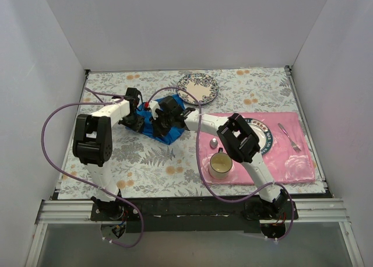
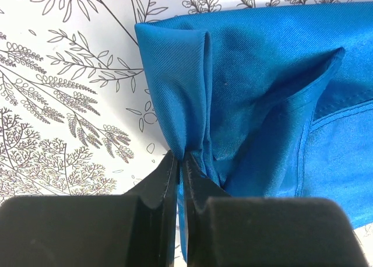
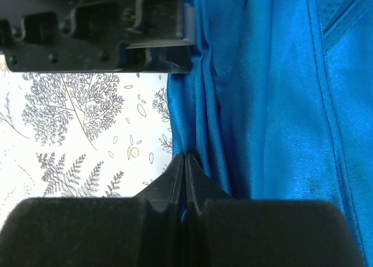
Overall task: Fold the napkin, place the utensils inside, and roll it up
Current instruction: Roll the napkin with the utensil
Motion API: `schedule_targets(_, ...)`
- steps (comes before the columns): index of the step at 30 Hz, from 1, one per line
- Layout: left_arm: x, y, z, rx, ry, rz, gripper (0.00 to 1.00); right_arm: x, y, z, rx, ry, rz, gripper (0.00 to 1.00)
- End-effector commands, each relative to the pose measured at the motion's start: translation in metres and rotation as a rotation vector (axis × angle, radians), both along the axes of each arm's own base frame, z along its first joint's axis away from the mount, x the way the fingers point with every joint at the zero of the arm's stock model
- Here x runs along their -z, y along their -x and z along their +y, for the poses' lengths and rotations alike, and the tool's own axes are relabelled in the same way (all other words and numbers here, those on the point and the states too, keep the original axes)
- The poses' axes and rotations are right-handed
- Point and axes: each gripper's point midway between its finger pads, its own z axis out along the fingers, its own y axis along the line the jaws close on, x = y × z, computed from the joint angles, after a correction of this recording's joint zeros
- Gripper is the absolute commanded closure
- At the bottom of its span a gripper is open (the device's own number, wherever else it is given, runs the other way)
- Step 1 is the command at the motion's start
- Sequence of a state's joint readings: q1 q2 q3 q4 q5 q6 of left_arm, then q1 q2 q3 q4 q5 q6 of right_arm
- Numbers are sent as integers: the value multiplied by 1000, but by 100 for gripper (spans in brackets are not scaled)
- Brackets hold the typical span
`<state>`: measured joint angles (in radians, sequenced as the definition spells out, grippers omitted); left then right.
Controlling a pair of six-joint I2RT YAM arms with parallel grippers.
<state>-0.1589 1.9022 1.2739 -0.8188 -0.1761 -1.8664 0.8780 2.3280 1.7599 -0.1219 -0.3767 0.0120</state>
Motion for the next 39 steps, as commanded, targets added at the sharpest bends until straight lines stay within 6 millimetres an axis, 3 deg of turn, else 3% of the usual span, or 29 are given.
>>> schedule_targets(1, 52, 58, 21, 18, -90, 249, 100, 25, 33, -20, -79, 159, 34, 92)
schedule_targets(7, 40, 52, 16, 59, -75, 253, 100, 15, 37, -7, -136, 151, -52, 77)
schedule_targets(17, 47, 58, 11, 77, -44, 264, 100, 9, 24, 2, -132, 189, -171, 58)
schedule_targets(21, 41, 53, 7, 84, -26, 248, 100, 37, 23, -11, -121, 254, -170, 47)
schedule_targets(27, 36, 49, -3, 103, 42, 217, 100, 83, 32, -28, -93, 377, -207, 48)
schedule_targets(33, 17, 44, 10, 116, 58, 136, 51, 104, 34, -51, -20, 508, -220, 67)
schedule_targets(35, 5, 40, 19, 104, 65, 101, 37, 107, 32, -56, -7, 546, -239, 68)
schedule_targets(36, 1, 39, 23, 104, 61, 93, 31, 112, 36, -60, -15, 572, -230, 71)
schedule_targets(39, -17, 41, 31, 101, 71, 44, 29, 117, 36, -64, -3, 602, -227, 78)
